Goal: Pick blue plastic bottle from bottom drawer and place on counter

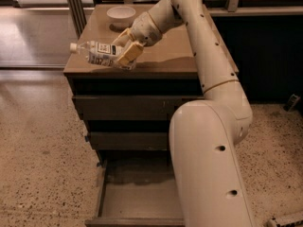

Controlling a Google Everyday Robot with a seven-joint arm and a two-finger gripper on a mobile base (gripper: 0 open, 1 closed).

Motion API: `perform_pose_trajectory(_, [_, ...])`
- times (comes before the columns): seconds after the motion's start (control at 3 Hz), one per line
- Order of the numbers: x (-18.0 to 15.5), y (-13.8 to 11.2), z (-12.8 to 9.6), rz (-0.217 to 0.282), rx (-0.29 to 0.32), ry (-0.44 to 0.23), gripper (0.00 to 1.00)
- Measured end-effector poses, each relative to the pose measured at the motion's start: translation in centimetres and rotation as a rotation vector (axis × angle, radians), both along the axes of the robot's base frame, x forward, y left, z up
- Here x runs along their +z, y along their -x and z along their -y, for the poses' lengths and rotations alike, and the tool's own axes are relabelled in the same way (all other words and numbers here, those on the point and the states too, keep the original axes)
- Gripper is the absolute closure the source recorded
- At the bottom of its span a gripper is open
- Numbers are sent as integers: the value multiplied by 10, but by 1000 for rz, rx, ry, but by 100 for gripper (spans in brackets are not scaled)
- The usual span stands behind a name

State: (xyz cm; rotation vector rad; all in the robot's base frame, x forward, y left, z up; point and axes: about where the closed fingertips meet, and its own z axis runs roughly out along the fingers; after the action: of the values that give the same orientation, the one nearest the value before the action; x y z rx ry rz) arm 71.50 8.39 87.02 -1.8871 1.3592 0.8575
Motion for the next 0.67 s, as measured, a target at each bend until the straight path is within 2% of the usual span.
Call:
perform_pose_trajectory(0.33, [-11,-37,9,59,-82,19,100])
perform_pose_trajectory(0.67, [-3,-55,0,94,-132,-21,100])
